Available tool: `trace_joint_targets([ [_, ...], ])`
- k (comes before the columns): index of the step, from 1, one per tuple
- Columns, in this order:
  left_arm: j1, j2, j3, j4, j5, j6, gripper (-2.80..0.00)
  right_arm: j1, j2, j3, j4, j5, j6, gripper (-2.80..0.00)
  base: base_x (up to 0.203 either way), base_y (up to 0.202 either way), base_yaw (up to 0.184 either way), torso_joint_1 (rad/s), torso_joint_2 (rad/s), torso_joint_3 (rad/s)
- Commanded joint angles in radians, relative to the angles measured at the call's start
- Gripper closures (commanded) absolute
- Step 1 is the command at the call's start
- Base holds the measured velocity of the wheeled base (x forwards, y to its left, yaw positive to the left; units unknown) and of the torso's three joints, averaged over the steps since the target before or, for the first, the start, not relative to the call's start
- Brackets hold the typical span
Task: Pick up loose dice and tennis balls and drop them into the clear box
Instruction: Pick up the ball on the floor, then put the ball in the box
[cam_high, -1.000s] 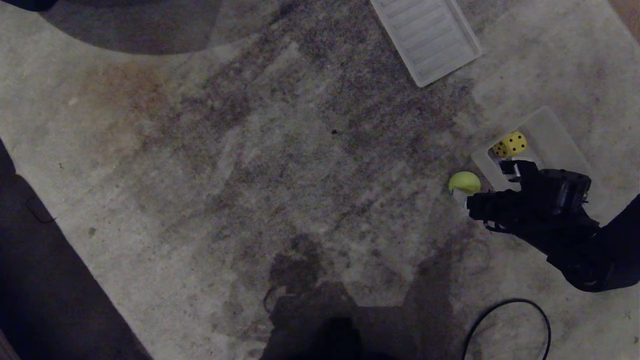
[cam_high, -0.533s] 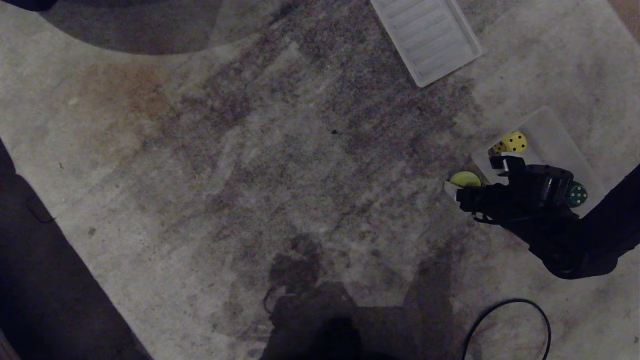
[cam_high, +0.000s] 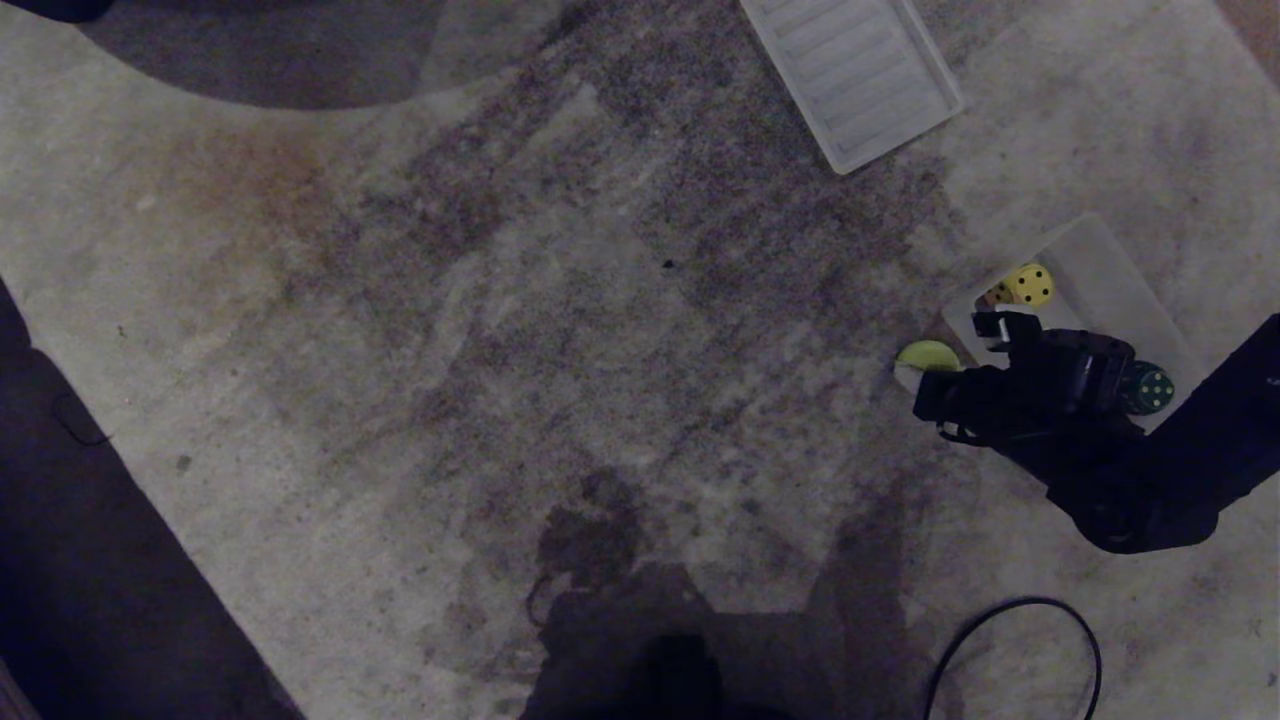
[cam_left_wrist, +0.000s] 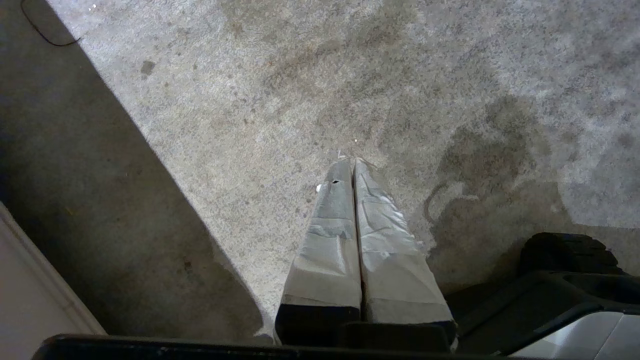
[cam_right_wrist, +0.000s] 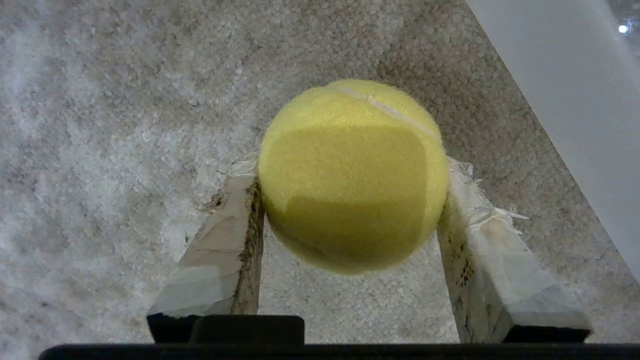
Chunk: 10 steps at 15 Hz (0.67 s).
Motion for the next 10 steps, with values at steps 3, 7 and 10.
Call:
trace_joint_targets([
  [3,0.000,0.001,0.002,0.000,0.001,0.000,0.00,0.024,-0.118,0.126,-0.001,-0.003,-0.004,0.00,0.000,0.000,0.000,0.000,0.00,0.000],
  [7,0.000,0.001,0.002,0.000,0.001,0.000,0.00,0.057,-0.265,0.299,0.002,-0.001,0.001,0.00,0.000,0.000,0.000,0.000,0.00,0.000],
  [10,0.000,0.001,0.002,0.000,0.001,0.000,0.00,0.041,-0.367,0.366,0.009,-0.007,-0.001,0.00,0.000,0.000,0.000,0.000,0.00,0.000],
])
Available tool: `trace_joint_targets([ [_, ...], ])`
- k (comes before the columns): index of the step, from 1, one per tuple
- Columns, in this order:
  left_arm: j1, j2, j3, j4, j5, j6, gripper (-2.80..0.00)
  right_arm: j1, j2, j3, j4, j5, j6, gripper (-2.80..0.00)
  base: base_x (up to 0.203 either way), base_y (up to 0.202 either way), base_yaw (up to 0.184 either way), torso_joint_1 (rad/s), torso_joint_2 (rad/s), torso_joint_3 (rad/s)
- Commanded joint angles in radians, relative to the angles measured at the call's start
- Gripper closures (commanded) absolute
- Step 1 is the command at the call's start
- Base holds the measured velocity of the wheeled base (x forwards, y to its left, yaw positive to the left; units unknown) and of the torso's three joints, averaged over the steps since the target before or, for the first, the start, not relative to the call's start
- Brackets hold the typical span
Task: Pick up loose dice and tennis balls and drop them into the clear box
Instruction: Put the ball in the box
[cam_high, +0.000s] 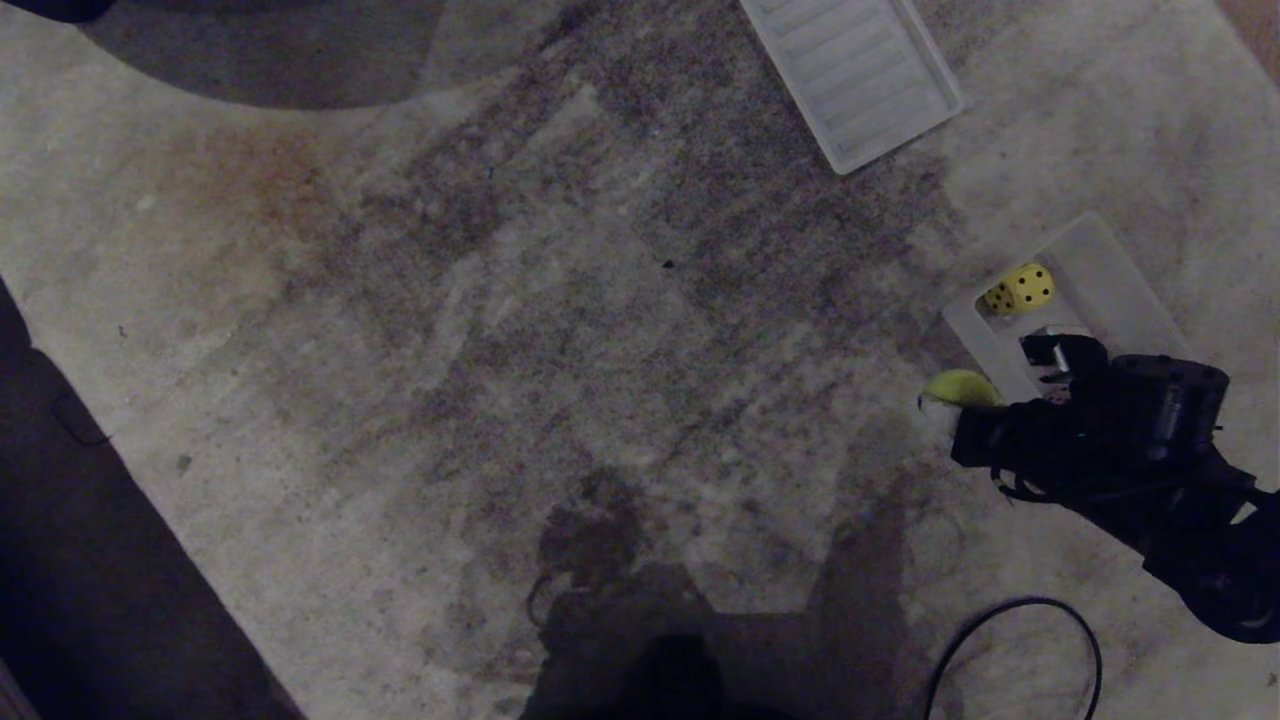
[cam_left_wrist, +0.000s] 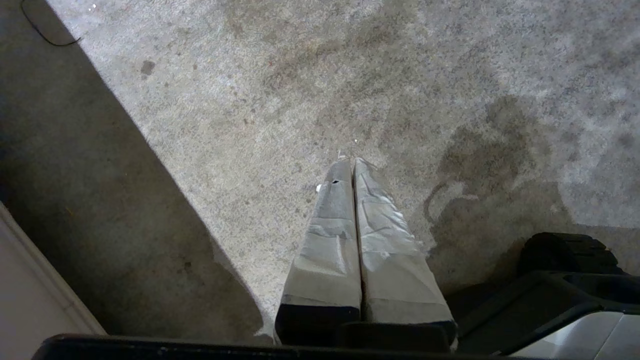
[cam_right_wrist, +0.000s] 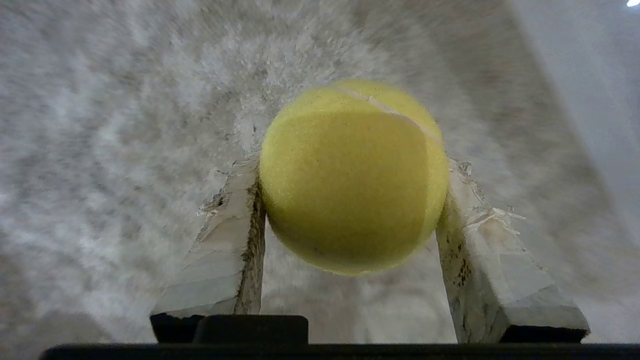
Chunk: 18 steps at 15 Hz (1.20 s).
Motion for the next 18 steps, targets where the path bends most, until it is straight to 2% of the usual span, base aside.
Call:
trace_joint_targets([
  [1,0.000,0.001,0.002,0.000,0.001,0.000,0.00,-0.031,-0.124,0.056,0.010,-0.002,-0.005,0.00,0.000,0.000,0.000,0.000,0.00,0.000],
  [4,0.000,0.001,0.002,0.000,0.001,0.000,0.00,-0.140,-0.160,0.085,0.047,-0.008,-0.018,0.00,0.000,0.000,0.000,0.000,0.00,0.000],
  [8,0.000,0.001,0.002,0.000,0.001,0.000,0.00,-0.277,-0.144,0.062,0.046,-0.082,-0.054,0.00,0.000,0.000,0.000,0.000,0.00,0.000],
  [9,0.000,0.001,0.002,-0.001,0.001,0.000,0.00,-0.295,-0.143,0.058,0.040,-0.088,-0.055,-0.20,0.000,0.000,0.000,0.000,0.00,0.000],
  [10,0.000,0.001,0.002,-0.001,0.001,0.000,0.00,-0.314,-0.143,0.049,0.035,-0.089,-0.055,-2.80,0.000,0.000,0.000,0.000,0.00,0.000],
  [15,0.000,0.001,0.002,0.000,0.001,0.000,0.00,-0.337,-0.153,0.027,0.001,-0.115,-0.063,-2.80,0.000,0.000,0.000,0.000,0.00,0.000],
  [18,0.000,0.001,0.002,0.000,0.001,0.000,0.00,-0.333,-0.226,0.067,0.009,-0.110,-0.055,-2.80,0.000,0.000,0.000,0.000,0.00,0.000],
])
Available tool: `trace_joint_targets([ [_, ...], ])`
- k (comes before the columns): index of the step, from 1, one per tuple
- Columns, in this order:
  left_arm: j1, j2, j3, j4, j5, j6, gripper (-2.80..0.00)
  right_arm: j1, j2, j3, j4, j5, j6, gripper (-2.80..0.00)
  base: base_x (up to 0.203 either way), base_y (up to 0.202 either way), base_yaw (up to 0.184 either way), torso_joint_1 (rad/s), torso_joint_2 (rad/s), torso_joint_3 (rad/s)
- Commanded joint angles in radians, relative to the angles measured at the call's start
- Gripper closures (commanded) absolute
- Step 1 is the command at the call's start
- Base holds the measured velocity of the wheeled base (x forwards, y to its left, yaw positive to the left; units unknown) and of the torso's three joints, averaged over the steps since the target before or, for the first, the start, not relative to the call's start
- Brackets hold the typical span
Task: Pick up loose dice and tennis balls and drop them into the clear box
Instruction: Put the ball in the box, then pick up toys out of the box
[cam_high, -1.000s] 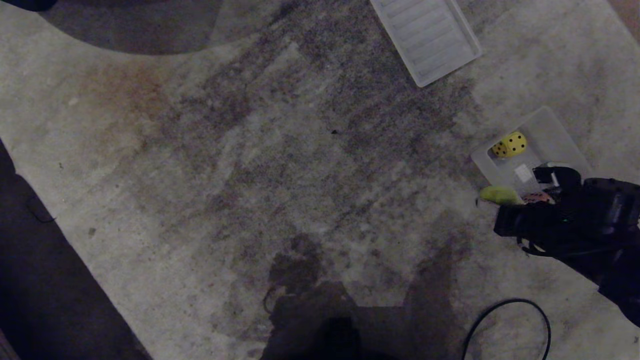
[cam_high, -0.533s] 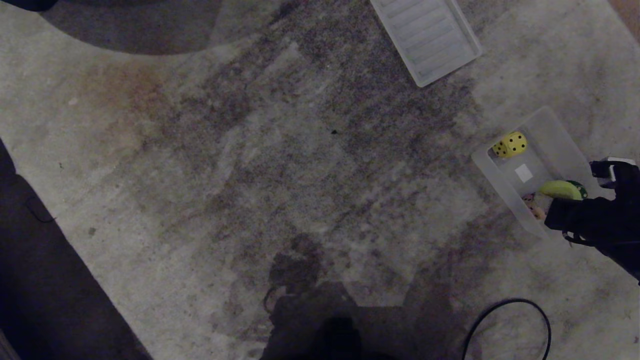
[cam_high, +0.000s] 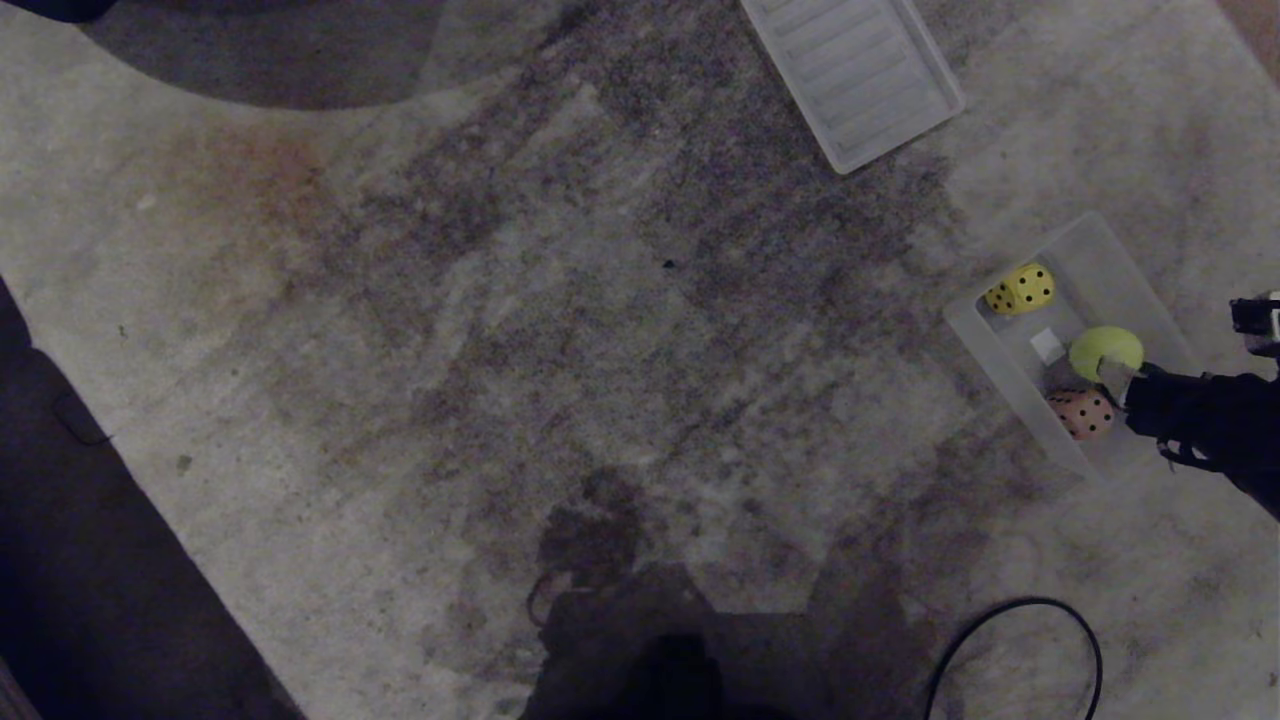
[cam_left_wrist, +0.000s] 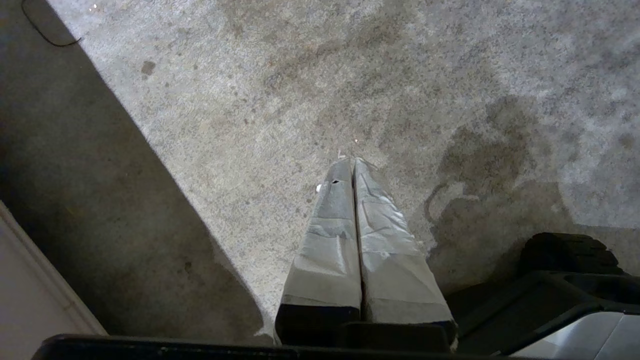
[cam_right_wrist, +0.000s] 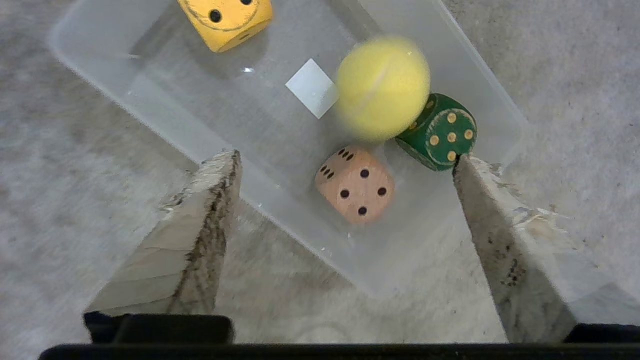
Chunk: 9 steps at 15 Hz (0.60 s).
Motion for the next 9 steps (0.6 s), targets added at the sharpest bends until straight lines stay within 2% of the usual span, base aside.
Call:
trace_joint_targets([
  [1,0.000,0.001,0.002,0.000,0.000,0.000,0.00,0.005,-0.093,0.052,0.004,0.004,0.004,-2.80,0.000,0.000,0.000,0.000,0.00,0.000],
  [3,0.000,0.001,0.002,0.000,0.000,0.000,0.00,0.008,-0.210,0.136,0.047,0.035,0.005,-2.80,0.000,0.000,0.000,0.000,0.00,0.000],
  [4,0.000,0.001,0.002,0.000,0.000,0.000,0.00,0.009,-0.287,0.172,0.094,0.068,0.005,0.00,0.000,0.000,0.000,0.000,0.00,0.000],
  [6,0.000,0.001,0.002,0.000,0.000,0.000,0.00,0.009,-0.447,0.210,0.256,0.105,0.003,0.00,0.000,0.000,0.000,0.000,0.00,0.000],
  [9,0.000,0.001,0.002,0.000,0.000,0.000,0.00,0.010,-0.715,0.229,0.588,0.120,0.000,0.00,0.000,0.000,0.000,0.000,0.00,0.000],
])
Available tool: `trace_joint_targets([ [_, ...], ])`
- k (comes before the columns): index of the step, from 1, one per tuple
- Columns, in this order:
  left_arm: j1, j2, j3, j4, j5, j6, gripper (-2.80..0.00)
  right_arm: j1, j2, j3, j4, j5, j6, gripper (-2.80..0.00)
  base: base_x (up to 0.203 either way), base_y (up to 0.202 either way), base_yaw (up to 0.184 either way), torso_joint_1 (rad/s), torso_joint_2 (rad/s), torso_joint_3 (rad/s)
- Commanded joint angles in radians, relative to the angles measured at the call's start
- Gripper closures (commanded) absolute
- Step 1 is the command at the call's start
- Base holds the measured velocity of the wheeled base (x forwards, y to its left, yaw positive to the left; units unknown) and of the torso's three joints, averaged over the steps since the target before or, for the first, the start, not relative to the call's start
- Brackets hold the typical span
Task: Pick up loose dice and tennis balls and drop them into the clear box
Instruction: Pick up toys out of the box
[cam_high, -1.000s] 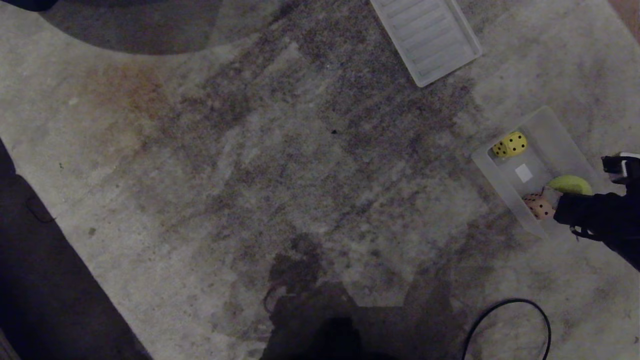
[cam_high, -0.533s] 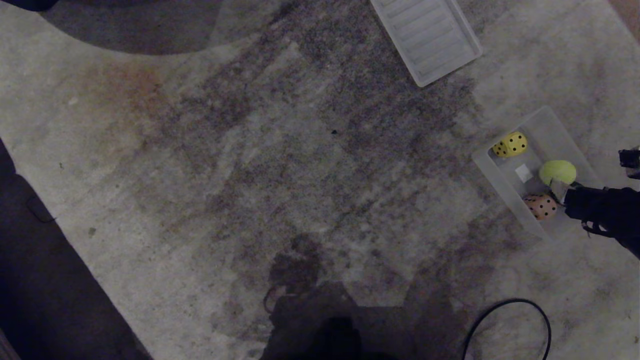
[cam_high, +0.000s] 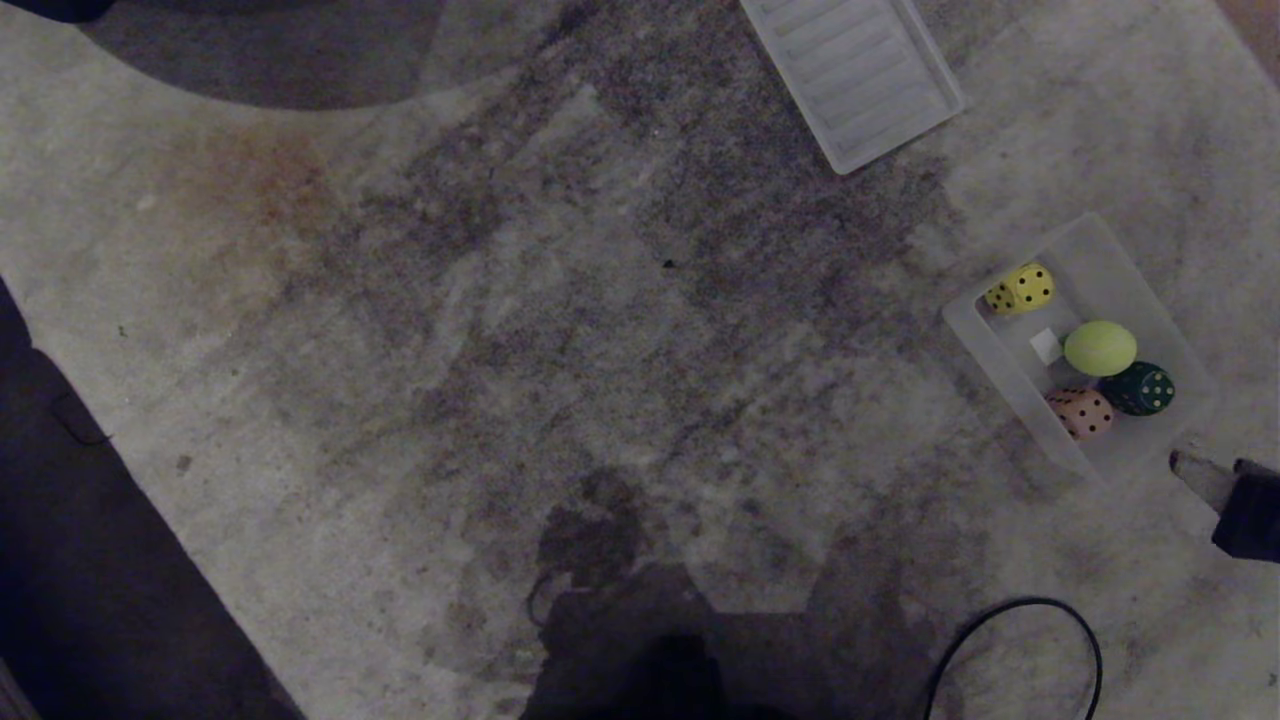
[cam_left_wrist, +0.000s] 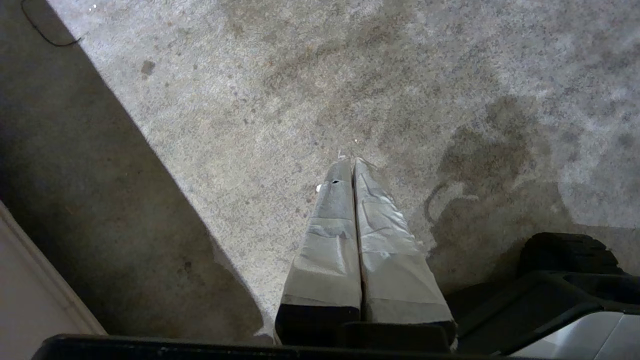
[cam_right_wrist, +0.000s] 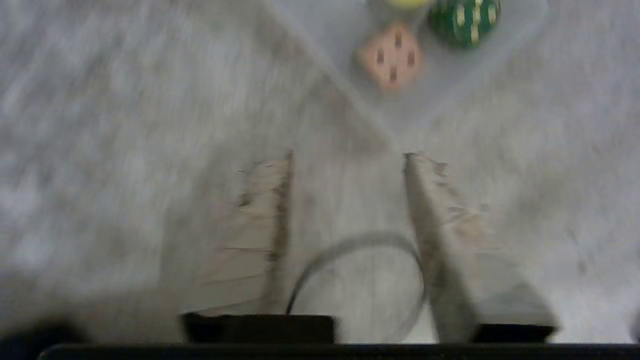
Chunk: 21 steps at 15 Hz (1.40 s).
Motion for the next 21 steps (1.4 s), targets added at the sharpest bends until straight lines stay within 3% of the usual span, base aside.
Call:
trace_joint_targets([
  [1,0.000,0.001,0.002,0.000,0.000,-0.001,0.00,0.008,-0.316,0.019,0.283,0.005,-0.001,0.00,0.000,0.000,0.000,0.000,0.00,0.000],
  [6,0.000,0.001,0.002,0.000,0.000,-0.001,0.00,0.116,-0.848,0.047,0.903,-0.028,0.008,0.00,0.000,0.000,0.000,0.000,0.00,0.000],
  [8,0.000,0.001,0.002,-0.001,0.000,-0.001,0.00,0.168,-0.979,0.066,1.032,-0.042,0.028,0.00,0.000,0.000,0.000,0.000,0.00,0.000],
  [12,0.000,0.001,0.002,0.000,0.000,-0.001,0.00,0.208,-1.180,0.120,1.039,-0.009,0.042,0.00,0.000,0.000,0.000,0.000,0.00,0.000],
  [15,0.000,0.001,0.002,0.000,0.000,-0.002,0.00,0.212,-1.177,0.148,0.982,-0.004,0.044,0.00,0.000,0.000,0.000,0.000,0.00,0.000],
  [17,0.000,0.001,0.002,0.000,0.000,-0.001,0.00,0.213,-1.177,0.185,0.871,0.000,0.002,0.00,0.000,0.000,0.000,0.000,0.00,0.000],
  [21,0.000,0.001,0.002,-0.001,0.000,-0.001,0.00,0.213,-1.177,0.188,0.871,-0.003,0.054,0.00,0.000,0.000,0.000,0.000,0.00,0.000],
])
